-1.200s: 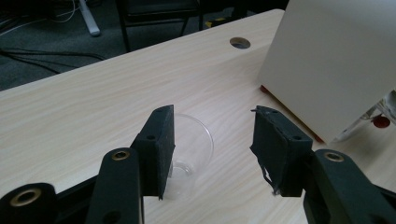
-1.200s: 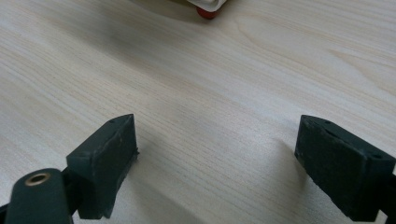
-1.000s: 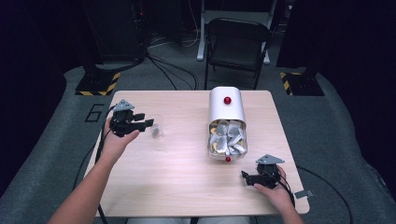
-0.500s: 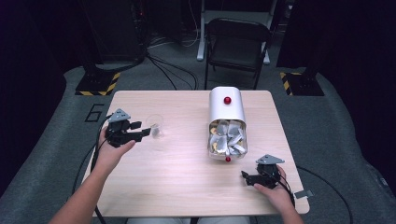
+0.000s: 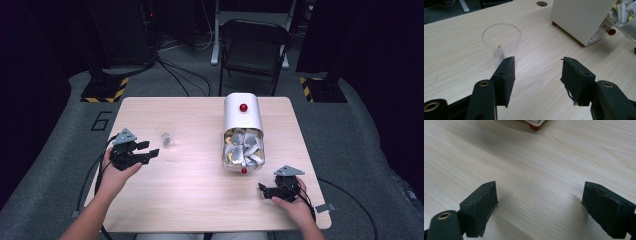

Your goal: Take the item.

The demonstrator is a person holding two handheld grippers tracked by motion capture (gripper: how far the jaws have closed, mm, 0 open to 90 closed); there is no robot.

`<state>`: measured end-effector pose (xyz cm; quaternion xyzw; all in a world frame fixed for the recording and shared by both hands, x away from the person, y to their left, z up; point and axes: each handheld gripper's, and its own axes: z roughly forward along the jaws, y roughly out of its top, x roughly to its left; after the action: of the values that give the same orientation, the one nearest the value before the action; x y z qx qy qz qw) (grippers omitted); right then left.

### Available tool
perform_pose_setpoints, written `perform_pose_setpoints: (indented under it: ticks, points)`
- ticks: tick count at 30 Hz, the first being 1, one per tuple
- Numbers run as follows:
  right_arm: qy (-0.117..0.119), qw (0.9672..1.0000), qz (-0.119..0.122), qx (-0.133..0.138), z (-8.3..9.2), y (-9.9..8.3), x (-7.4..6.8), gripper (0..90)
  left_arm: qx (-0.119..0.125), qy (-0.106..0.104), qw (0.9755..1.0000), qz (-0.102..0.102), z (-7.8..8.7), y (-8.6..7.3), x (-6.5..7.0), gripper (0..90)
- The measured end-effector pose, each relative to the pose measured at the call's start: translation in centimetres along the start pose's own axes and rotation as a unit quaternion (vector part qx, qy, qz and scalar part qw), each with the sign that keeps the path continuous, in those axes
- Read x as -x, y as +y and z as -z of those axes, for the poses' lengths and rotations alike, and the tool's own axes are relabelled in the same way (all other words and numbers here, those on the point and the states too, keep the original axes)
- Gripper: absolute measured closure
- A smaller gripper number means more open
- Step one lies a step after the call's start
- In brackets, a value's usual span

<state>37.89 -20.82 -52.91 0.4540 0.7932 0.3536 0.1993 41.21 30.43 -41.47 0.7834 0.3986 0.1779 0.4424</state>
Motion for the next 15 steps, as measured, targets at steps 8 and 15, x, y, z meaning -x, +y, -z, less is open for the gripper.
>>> perform_pose_setpoints:
  ticks: [8,15]
  points:
    - [0.0,1.0,0.0,0.0,0.0,0.0,0.0,12.4,-0.007,0.001,1.0,-0.003,-0.2,-2.1,0.4,44.3]
    - [0.0,1.0,0.0,0.0,0.0,0.0,0.0,12.4,-0.005,0.004,0.9999,0.013,-0.2,-3.8,0.3,43.9]
